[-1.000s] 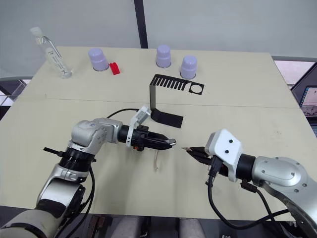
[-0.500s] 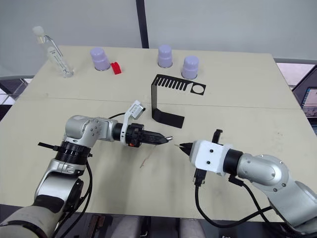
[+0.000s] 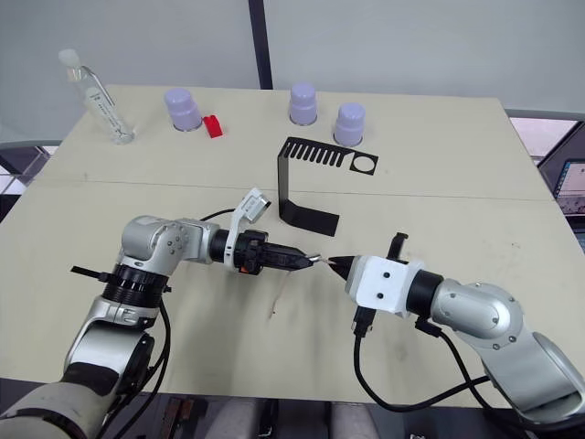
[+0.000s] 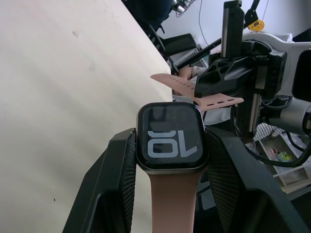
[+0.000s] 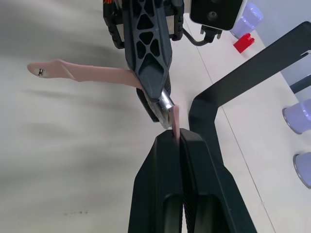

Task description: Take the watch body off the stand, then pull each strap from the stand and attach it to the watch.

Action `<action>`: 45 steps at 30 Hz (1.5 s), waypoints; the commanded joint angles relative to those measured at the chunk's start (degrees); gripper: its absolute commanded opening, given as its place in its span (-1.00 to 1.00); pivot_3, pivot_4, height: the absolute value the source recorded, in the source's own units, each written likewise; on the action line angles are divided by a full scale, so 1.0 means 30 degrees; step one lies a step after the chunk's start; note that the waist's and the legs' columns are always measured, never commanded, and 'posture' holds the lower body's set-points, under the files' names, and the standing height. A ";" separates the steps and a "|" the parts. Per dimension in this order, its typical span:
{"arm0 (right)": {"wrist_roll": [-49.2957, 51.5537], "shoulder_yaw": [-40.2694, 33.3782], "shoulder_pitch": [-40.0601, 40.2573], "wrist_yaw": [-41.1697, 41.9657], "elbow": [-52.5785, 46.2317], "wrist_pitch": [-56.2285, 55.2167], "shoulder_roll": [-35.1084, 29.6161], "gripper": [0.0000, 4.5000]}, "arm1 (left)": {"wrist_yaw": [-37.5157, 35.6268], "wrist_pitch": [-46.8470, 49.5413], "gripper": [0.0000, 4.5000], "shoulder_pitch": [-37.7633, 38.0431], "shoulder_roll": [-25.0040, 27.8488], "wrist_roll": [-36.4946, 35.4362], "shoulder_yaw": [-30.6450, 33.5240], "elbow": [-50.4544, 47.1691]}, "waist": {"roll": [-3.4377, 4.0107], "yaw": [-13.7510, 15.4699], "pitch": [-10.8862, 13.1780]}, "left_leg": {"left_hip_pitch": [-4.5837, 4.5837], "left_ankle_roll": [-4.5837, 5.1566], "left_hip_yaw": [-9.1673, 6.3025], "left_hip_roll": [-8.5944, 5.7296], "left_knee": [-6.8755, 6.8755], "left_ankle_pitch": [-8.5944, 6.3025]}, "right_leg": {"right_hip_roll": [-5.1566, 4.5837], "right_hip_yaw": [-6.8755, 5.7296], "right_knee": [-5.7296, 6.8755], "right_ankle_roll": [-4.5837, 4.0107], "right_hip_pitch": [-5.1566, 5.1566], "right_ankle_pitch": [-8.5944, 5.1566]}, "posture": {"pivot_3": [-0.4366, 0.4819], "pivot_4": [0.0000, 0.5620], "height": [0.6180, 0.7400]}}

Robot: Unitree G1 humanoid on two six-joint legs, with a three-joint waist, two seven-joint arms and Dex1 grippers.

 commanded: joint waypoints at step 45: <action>-0.0288 -0.1155 0.0416 0.1157 -0.0643 0.0135 0.0103 -1.00 | 0.0485 -0.0255 -0.29 -0.0242 -0.0290 -0.1185 0.0475 -0.0340 | -0.0001 0.0001 0.0000 | -0.0001 -0.0001 0.0004 0.0000 0.0011 0.0000 | 0.0001 -0.0001 0.0019 0.0000 0.0000 0.0000 | -0.05 -0.47 1.00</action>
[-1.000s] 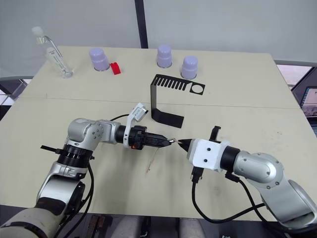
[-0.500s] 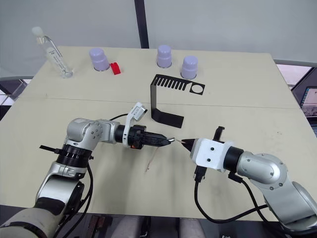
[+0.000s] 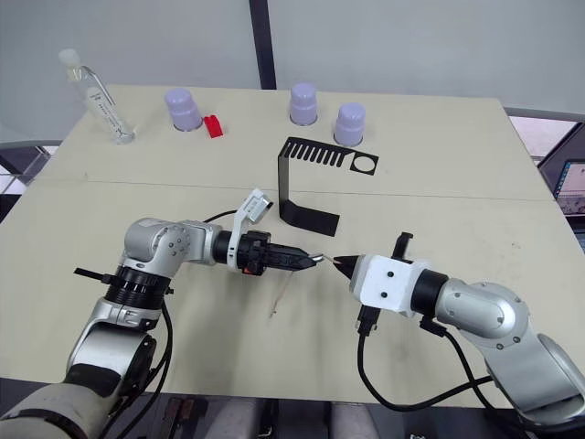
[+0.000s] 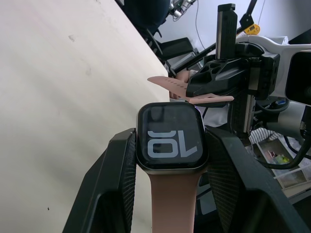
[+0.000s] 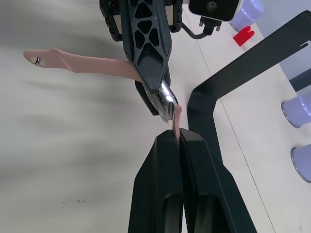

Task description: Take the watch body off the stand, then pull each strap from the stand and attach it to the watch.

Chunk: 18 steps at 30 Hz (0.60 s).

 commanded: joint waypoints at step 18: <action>0.0005 -0.0485 0.0069 0.0318 -0.0878 0.0315 0.0061 -1.00 | 0.0015 -0.0070 -0.29 -0.0520 -0.0277 -0.0726 0.0434 -0.0298 | 0.0000 -0.0001 0.0000 | 0.0000 -0.0001 0.0000 0.0000 0.0003 0.0000 | 0.0000 0.0000 0.0007 0.0000 0.0000 0.0000 | -0.05 -0.47 1.00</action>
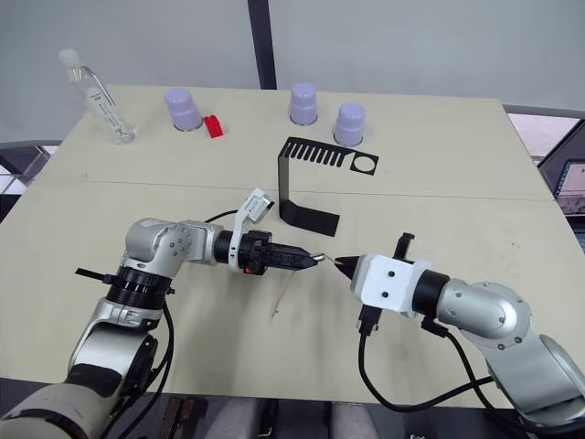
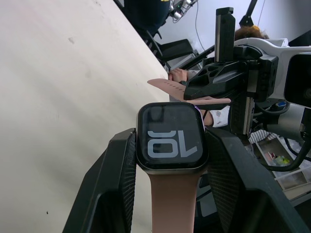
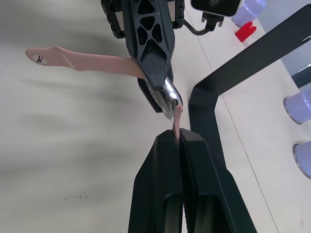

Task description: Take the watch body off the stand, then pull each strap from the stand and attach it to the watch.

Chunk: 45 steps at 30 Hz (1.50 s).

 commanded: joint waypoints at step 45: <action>-0.0518 -0.0737 -0.0115 0.0661 -0.0902 -0.0354 -0.0340 -1.00 | -0.0131 -0.0394 -0.29 -0.0212 -0.0507 -0.0534 0.0014 -0.0460 | 0.0000 -0.0002 0.0000 | 0.0000 0.0000 0.0002 0.0000 0.0011 0.0000 | 0.0001 0.0000 0.0009 0.0001 0.0000 0.0000 | -0.05 -0.47 1.00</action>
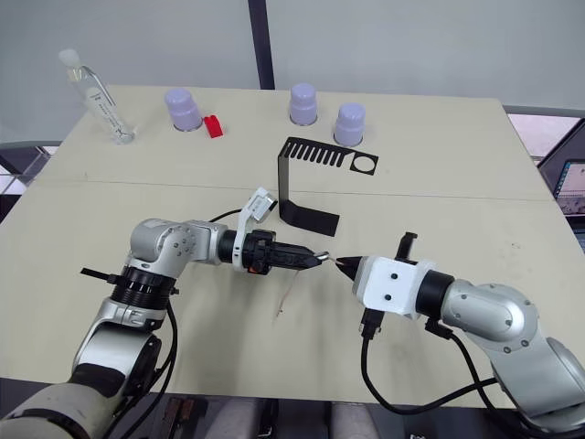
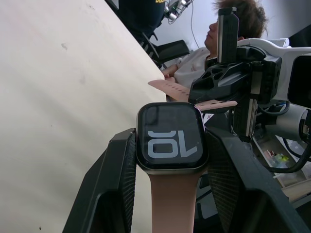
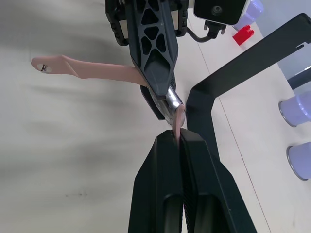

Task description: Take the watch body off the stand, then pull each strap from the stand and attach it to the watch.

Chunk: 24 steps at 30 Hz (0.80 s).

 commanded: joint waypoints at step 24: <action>-0.1839 0.1617 -0.2287 0.0316 0.0657 0.0101 0.0548 -1.00 | 0.1724 0.0357 -0.29 -0.0208 -0.1818 -0.0838 0.0441 -0.1211 | 0.0001 0.0005 -0.0001 | 0.0001 -0.0006 0.0002 0.0000 0.0021 -0.0004 | 0.0000 -0.0001 0.0018 0.0000 -0.0002 0.0000 | -0.05 -0.47 1.00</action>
